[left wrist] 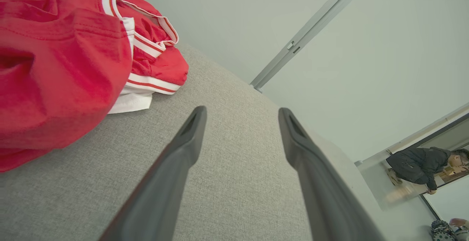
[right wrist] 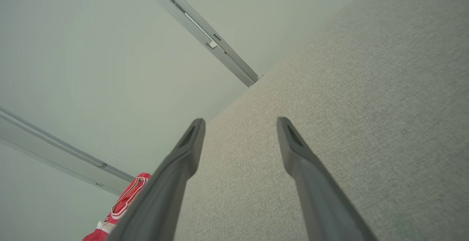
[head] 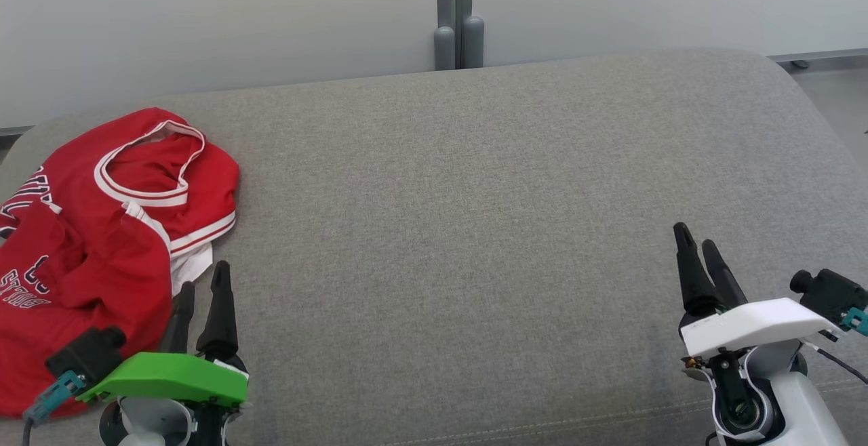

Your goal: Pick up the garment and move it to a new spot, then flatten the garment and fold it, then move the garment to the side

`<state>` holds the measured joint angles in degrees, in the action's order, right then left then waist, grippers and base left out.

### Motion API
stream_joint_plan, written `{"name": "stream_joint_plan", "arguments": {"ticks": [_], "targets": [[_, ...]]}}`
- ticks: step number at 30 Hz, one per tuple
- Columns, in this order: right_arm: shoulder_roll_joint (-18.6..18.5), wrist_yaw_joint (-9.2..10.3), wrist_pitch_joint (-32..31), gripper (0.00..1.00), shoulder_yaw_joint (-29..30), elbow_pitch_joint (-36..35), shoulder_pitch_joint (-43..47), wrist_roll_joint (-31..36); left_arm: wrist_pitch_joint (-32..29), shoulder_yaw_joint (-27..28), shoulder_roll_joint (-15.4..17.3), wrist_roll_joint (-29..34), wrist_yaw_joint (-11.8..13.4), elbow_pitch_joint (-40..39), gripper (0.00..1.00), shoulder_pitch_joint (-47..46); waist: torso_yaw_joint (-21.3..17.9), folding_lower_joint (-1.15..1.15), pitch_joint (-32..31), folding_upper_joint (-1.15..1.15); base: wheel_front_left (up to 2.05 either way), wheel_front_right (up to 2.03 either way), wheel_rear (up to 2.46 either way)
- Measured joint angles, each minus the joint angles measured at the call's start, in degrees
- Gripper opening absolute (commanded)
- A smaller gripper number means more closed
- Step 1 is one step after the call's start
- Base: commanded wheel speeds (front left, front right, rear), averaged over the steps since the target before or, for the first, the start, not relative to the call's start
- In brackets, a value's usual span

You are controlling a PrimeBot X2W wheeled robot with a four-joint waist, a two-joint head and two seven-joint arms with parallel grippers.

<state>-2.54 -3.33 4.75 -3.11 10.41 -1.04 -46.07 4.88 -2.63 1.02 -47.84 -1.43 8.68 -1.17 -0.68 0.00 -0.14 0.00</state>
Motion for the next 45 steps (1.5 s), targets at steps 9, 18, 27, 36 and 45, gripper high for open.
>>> {"name": "stream_joint_plan", "arguments": {"ticks": [9,18,27,36,45], "targets": [[-0.1,0.99,2.1,1.0,-2.59,-0.86,0.0,9.01,1.88,-0.12,0.16,9.51,2.47,-1.14,1.0,0.25,-0.28,0.0,0.14,0.0,0.0,0.0,0.0],[-0.27,1.94,3.89,1.0,-4.74,-1.52,0.0,17.3,4.1,-0.8,0.34,17.47,3.91,-2.43,1.0,1.25,-0.62,0.0,0.36,0.0,0.0,0.0,0.0],[-0.33,2.44,5.89,1.0,-6.06,-2.45,0.0,24.05,5.89,-1.34,0.53,21.58,5.05,-3.83,1.0,1.94,-0.92,0.0,0.78,0.0,0.0,0.0,0.0],[-0.42,2.46,7.77,1.0,-7.61,-3.35,-0.41,31.14,7.66,-2.29,0.73,27.25,6.27,-4.54,1.0,2.34,-0.99,0.0,1.36,0.0,0.0,0.0,0.0],[-0.73,2.5,9.54,1.0,-8.89,-3.79,-1.07,37.93,9.37,-3.19,0.94,31.74,7.0,-4.49,1.0,2.42,-1.18,0.0,1.73,0.0,0.0,0.0,0.0]]}}
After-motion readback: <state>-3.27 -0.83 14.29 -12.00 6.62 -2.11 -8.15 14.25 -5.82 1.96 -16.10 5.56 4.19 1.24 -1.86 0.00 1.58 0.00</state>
